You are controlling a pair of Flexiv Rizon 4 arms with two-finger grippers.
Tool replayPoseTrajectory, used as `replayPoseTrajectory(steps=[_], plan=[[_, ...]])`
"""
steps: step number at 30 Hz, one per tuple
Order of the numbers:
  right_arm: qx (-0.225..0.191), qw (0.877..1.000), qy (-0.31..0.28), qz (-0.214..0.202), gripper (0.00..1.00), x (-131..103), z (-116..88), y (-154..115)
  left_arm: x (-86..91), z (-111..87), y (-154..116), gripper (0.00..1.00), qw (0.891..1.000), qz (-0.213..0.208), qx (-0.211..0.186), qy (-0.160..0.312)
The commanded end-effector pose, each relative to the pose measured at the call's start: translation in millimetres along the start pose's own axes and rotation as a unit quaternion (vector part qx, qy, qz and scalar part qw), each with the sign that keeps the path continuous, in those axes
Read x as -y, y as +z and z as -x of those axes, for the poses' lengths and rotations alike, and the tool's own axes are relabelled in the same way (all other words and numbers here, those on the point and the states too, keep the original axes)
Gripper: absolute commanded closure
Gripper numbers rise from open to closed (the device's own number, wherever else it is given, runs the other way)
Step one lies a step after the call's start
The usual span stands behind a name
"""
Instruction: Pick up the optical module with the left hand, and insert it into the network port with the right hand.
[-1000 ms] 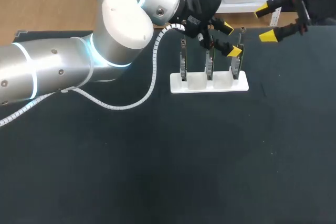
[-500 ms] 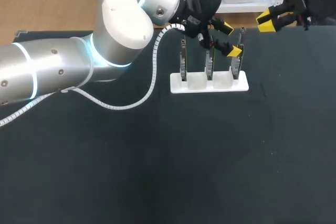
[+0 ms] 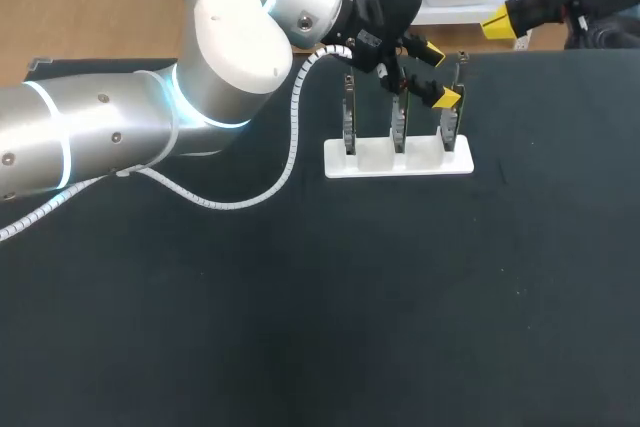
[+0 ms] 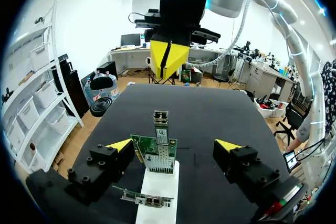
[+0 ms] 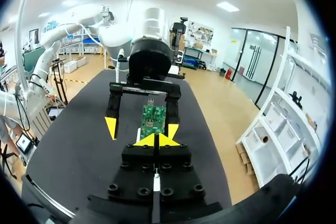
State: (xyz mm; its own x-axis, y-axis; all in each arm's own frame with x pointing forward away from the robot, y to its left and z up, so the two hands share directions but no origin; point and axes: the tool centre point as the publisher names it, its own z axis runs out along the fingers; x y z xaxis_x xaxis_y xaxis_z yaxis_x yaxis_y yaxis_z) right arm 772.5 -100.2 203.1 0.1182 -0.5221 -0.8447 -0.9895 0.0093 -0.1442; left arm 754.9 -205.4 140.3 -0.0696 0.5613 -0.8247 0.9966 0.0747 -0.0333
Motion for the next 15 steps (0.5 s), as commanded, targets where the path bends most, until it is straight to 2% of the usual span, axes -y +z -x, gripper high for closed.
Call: replayPoseTrajectory(steps=[1, 15], plan=[[0.000, 1.000, -0.003, 0.009, 1.00, 2.9, 3.2, 5.2, -1.5, 0.2, 0.3, 0.00, 1.000, -0.001, -0.001, 0.000], [0.010, 1.000, 0.004, 0.020, 1.00, -2.6, 5.3, 18.9, -1.5, 0.2, 0.3, 0.00, 1.000, -0.001, -0.001, 0.000]])
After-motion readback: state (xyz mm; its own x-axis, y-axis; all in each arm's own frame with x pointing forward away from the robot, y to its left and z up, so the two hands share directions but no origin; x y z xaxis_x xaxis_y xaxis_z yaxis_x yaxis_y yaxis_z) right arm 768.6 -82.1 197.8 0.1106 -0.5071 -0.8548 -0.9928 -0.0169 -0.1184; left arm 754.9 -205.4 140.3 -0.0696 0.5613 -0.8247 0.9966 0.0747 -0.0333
